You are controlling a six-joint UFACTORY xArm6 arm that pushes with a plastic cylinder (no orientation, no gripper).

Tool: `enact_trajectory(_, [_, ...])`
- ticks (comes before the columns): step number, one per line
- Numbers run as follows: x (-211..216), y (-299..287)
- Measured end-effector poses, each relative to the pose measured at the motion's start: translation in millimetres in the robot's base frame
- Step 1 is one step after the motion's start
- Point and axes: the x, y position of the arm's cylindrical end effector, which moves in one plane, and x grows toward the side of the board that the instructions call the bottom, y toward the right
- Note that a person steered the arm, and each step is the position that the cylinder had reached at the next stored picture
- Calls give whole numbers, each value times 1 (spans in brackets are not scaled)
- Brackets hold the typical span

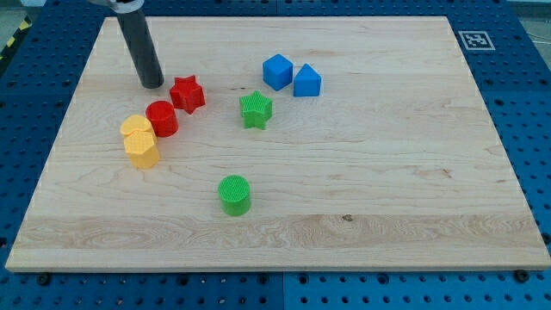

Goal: Move your arm upwards

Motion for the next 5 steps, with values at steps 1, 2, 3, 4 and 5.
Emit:
enact_trajectory(1, [-35, -1])
enact_trajectory(2, [-54, 3])
enact_trajectory(3, [-58, 4])
enact_trajectory(4, [-58, 4])
enact_trajectory(5, [-55, 4])
